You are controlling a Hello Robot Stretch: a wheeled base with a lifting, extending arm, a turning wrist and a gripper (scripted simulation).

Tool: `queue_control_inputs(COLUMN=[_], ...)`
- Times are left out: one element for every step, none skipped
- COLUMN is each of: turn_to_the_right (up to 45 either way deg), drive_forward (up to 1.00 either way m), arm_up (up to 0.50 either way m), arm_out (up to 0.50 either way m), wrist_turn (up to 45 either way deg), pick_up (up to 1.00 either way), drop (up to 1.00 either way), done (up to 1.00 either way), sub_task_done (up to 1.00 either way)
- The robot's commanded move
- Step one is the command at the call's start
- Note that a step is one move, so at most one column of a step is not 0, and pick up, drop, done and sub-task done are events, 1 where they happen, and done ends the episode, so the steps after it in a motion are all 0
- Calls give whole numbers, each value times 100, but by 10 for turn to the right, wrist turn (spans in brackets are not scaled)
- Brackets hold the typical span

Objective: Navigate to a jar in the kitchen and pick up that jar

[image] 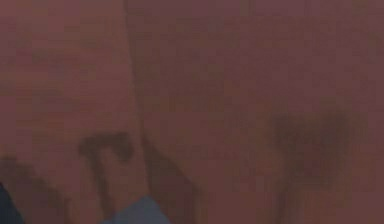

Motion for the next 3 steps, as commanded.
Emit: queue_control_inputs(turn_to_the_right=[0,-450,-450], drive_forward=[20,0,0], arm_up=[0,0,0], arm_out=[0,0,0], wrist_turn=[0,0,0], pick_up=[0,0,0], drop=[0,0,0], done=[0,0,0], sub_task_done=[0,0,0])
